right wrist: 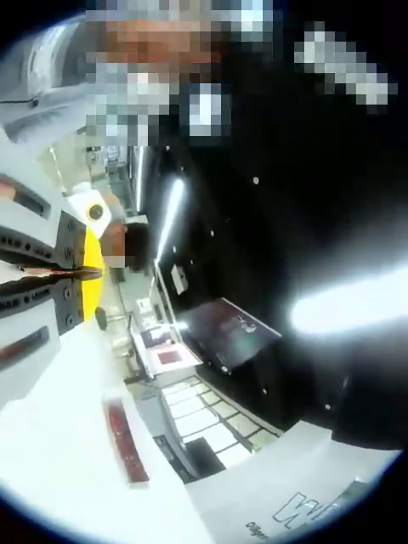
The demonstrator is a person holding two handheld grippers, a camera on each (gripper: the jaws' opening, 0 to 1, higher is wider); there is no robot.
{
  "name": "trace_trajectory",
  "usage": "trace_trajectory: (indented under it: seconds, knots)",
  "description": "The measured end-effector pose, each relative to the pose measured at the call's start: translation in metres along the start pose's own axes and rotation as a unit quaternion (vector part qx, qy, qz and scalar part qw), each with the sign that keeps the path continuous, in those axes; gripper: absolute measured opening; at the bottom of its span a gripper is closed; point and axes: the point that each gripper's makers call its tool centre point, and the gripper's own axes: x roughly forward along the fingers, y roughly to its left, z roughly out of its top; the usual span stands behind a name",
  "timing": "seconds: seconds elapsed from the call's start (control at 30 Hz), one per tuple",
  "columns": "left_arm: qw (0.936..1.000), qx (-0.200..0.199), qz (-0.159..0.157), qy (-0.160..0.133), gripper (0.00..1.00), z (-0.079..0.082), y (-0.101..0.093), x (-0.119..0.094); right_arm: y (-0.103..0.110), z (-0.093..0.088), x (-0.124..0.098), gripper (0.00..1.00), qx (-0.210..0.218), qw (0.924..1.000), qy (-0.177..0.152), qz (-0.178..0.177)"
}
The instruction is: Tear open the coffee pouch, take out the coffee, and pour the coffee from the pouch into the cup
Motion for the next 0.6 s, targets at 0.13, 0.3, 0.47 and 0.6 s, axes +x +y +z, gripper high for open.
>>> trace_trajectory:
  seconds: [0.13, 0.3, 0.47, 0.6]
  knots:
    - [0.9994, 0.034, 0.008, 0.003, 0.03, 0.0008, -0.0016, -0.0009, 0.0013, -0.0001, 0.0005, 0.01, -0.003, 1.0000, 0.001, -0.002]
    - [0.9909, 0.127, 0.040, 0.023, 0.02, -0.0004, -0.0003, -0.0018, -0.0038, -0.0004, 0.0026, 0.01, -0.013, 0.9997, 0.004, -0.022]
    - [0.9885, 0.141, 0.045, 0.031, 0.02, -0.0025, -0.0007, -0.0012, -0.0056, -0.0024, 0.0024, 0.01, -0.014, 0.9994, 0.007, -0.031]
    - [0.9851, 0.159, 0.054, 0.036, 0.02, -0.0027, 0.0007, -0.0017, -0.0048, -0.0039, 0.0038, 0.01, -0.021, 0.9990, 0.008, -0.039]
